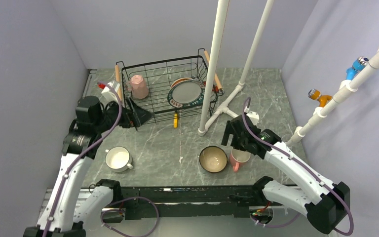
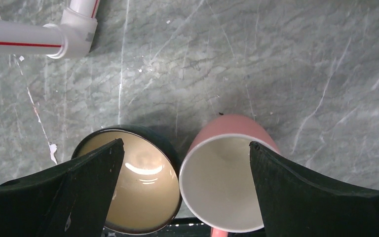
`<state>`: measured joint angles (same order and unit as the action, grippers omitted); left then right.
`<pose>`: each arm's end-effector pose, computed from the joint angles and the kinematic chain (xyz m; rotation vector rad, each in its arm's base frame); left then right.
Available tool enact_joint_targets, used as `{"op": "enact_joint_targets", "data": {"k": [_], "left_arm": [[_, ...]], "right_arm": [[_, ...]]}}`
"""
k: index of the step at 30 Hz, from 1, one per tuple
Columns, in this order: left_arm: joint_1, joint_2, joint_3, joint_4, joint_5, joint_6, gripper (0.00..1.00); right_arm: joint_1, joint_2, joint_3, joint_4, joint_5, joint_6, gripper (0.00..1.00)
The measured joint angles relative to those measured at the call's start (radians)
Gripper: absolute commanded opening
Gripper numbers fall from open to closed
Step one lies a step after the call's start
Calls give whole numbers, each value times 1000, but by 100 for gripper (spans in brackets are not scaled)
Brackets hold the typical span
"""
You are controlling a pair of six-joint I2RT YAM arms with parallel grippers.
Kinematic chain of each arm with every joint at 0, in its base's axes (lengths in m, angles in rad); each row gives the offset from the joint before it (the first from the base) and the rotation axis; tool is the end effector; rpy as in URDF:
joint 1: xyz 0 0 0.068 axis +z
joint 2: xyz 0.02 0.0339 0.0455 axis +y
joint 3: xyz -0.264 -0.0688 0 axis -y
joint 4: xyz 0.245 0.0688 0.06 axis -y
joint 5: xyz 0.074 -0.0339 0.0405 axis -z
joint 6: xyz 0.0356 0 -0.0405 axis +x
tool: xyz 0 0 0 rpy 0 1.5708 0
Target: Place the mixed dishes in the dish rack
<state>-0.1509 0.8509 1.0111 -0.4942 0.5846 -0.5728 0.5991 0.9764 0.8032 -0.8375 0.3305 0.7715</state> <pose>0.1712 -0.0459 0.3763 -0.0001 1.9854 -1.0354 0.1560 0.0925 0.2579 0.3350 2.4828 0.1324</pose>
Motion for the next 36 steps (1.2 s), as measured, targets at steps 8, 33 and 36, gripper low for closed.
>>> {"op": "enact_joint_targets", "data": {"k": [8, 33, 36], "left_arm": [[1, -186, -90, -66, 62, 29, 99], [1, -207, -177, -76, 138, -22, 99], [1, -219, -177, -92, 137, -16, 99]], "right_arm": [[0, -44, -33, -29, 85, 56, 97], [-12, -86, -84, -181, 176, 230, 57], [-12, -60, -113, -168, 171, 240, 49]]}}
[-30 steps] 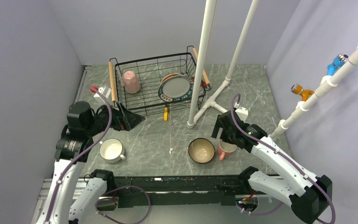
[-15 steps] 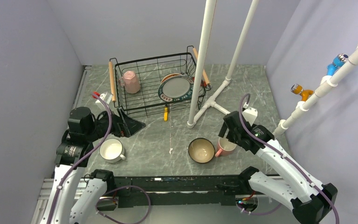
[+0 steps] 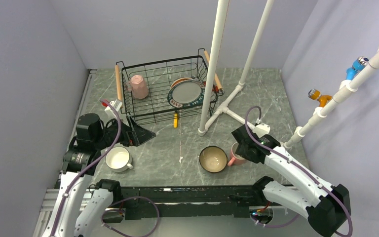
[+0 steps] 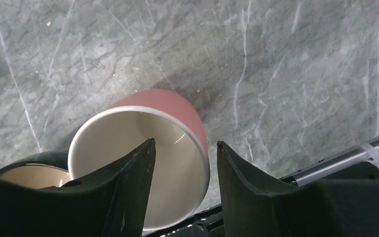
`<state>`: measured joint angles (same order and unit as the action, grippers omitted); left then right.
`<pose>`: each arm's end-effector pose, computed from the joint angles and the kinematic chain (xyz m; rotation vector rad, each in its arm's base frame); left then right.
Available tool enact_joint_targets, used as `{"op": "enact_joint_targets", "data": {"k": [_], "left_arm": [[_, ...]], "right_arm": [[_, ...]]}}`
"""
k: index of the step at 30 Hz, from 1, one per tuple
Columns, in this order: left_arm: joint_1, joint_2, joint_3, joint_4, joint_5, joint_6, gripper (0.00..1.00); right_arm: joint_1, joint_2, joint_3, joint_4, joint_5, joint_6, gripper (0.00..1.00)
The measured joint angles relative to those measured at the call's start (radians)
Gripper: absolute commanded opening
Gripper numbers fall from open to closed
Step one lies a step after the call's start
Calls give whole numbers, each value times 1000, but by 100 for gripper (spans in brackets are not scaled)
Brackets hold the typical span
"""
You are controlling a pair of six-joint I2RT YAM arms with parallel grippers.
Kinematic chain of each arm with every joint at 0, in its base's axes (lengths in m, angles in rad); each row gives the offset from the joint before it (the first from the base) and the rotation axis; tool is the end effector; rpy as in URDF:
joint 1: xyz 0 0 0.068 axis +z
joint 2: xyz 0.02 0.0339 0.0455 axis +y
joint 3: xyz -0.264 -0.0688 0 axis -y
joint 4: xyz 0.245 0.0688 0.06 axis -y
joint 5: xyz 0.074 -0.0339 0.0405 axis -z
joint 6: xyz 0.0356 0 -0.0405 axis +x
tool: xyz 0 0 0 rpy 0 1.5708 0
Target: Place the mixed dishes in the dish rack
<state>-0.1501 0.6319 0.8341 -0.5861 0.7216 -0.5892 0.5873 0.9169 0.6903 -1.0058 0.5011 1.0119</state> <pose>0.1234 -0.0424 0.3397 0.0606 2.0408 -1.1784 0.1315 0.0670 0.2272 0.6460 2.4682 -0.1424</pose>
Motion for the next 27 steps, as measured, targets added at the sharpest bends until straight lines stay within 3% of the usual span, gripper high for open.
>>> {"op": "enact_joint_targets", "data": {"k": [5, 8, 18, 27], "left_arm": [[0, -22, 0, -26, 1, 2, 99], [0, -28, 0, -25, 4, 2, 99], [0, -47, 0, -29, 14, 2, 99], [0, -45, 1, -24, 18, 1, 99]], "right_arm": [[0, 8, -37, 40, 9, 21, 48], [0, -1, -67, 71, 29, 33, 40], [-2, -2, -71, 71, 108, 76, 0], [-2, -13, 25, -24, 179, 90, 0]]}}
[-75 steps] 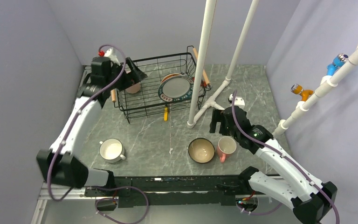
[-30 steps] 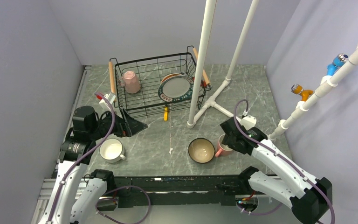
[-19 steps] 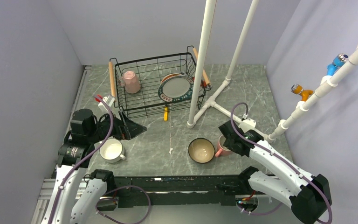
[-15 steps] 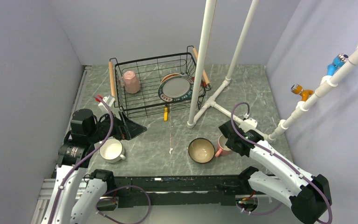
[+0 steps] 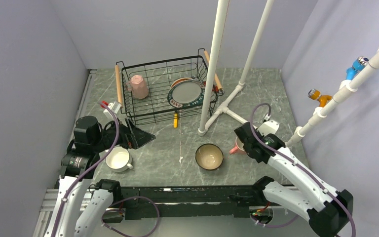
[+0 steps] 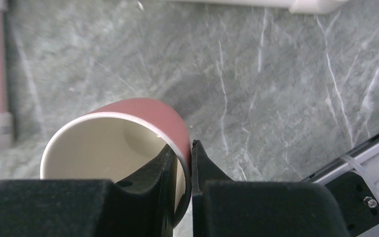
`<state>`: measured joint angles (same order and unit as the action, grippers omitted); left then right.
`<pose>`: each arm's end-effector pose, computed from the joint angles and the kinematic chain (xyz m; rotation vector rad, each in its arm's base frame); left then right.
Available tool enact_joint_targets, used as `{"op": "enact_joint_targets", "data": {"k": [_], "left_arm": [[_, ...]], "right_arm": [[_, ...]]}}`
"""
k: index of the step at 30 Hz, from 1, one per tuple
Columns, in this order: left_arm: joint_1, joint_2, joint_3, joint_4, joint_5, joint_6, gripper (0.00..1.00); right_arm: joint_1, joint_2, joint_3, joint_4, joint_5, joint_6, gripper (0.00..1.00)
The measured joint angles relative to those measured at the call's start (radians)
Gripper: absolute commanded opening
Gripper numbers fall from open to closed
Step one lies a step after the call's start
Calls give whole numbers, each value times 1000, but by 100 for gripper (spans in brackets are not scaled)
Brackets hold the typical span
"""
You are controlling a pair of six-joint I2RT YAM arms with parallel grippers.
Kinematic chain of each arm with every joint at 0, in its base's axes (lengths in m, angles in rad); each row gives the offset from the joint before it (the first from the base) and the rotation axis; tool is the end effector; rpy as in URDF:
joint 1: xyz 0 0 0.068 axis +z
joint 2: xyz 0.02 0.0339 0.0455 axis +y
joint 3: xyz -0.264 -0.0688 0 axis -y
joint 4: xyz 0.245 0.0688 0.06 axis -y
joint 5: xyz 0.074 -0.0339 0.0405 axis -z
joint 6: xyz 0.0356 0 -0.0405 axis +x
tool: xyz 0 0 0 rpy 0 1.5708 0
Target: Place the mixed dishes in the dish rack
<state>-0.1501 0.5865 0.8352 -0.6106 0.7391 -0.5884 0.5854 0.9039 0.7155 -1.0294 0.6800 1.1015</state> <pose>0.1117 -0.0412 0.3426 0.0854 2.0197 -1.1923 0.1322 0.0608 0.2386 0.7582 2.2800 -0.2445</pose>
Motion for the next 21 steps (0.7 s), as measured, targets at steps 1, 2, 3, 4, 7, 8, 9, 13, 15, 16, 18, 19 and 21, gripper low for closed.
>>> {"op": "enact_joint_targets", "data": {"k": [1, 2, 3, 4, 7, 8, 9, 13, 15, 16, 18, 19, 21], "left_arm": [[0, 2, 0, 3, 3, -2, 99], [0, 5, 0, 7, 7, -3, 99], [0, 6, -2, 18, 13, -8, 99], [0, 7, -8, 34, 21, -13, 99], [0, 5, -45, 101, 50, -39, 99], [0, 6, -65, 131, 61, -53, 99], [0, 7, -80, 151, 69, -61, 99], [0, 11, -154, 285, 114, -109, 99], [0, 10, -184, 360, 135, -132, 99], [0, 6, -201, 404, 145, -138, 99], [0, -2, -222, 470, 164, -140, 99], [-1, -8, -225, 489, 170, -134, 99], [-4, -29, -225, 517, 181, -101, 99]], "right_arm": [[0, -11, 21, -8, 6, -2, 0], [0, -29, 40, -13, 12, -10, 0], [0, -51, 60, -17, 17, -18, 0], [0, -74, 78, -20, 16, -30, 0], [-1, -132, 145, -21, -24, -76, 0], [-2, -145, 164, -15, -49, -86, 0], [-3, -154, 181, -1, -91, -101, 0], [-6, -138, 200, 90, -347, -111, 0], [-7, -96, 196, 172, -538, -92, 0], [-6, -79, 187, 222, -617, -75, 0], [-6, -35, 137, 379, -804, -10, 0], [-4, -19, 106, 455, -890, 33, 0], [-2, 3, 47, 591, -1036, 130, 0]]}}
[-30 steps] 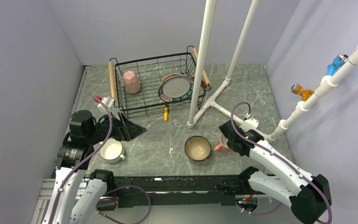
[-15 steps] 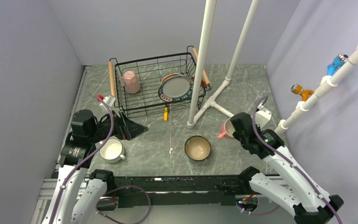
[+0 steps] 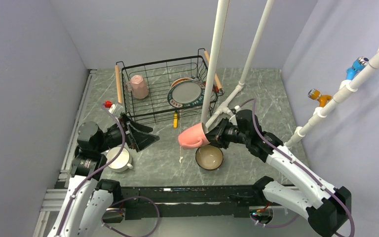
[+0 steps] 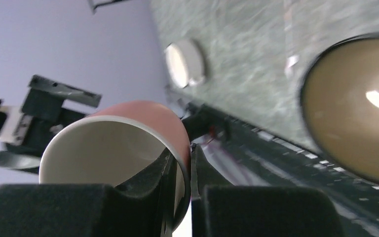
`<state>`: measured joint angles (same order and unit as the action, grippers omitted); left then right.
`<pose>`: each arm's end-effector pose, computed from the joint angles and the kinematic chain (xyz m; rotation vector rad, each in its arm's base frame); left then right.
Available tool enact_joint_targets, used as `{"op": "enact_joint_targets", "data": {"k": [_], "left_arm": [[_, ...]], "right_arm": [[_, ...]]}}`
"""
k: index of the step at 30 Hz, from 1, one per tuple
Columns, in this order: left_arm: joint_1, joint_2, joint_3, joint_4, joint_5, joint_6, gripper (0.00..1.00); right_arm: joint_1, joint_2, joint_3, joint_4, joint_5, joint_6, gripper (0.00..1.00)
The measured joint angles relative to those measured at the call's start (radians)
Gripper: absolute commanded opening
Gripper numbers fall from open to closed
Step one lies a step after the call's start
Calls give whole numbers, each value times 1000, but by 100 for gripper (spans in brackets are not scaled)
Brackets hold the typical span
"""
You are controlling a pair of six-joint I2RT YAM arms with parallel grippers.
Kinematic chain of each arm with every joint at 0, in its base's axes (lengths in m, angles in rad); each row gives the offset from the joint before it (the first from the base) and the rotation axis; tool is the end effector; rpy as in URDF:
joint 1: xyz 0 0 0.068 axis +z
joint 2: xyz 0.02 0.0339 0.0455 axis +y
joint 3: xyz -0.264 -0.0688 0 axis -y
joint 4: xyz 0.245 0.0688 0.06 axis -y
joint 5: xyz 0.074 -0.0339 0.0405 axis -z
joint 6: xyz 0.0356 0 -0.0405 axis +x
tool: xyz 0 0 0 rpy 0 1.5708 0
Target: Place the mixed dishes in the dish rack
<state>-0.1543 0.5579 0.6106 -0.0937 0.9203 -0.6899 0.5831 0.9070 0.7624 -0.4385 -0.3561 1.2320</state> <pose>0.1271 -0.0484 0.3222 0.3125 1.7546 -1.3605 0.1585 0.1194 0.2864 0.5606 2.4174 1.3214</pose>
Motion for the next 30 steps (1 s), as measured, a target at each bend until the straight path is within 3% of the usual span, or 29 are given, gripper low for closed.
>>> {"op": "enact_joint_targets", "data": {"k": [6, 10, 13, 16, 30], "left_arm": [[-71, -97, 11, 10, -29, 200, 99], [-225, -142, 9, 62, -144, 414, 99], [-374, -143, -5, 106, -265, 582, 99], [-444, -112, -13, 151, -323, 697, 99], [-589, 46, -16, 226, -362, 911, 99]], "right_arm": [[0, 23, -70, 277, -214, 246, 0], [0, 24, -148, 452, -276, 393, 0], [1, 33, -196, 506, -297, 464, 0], [1, 36, -216, 524, -307, 503, 0], [3, 42, -271, 684, -370, 598, 0]]}}
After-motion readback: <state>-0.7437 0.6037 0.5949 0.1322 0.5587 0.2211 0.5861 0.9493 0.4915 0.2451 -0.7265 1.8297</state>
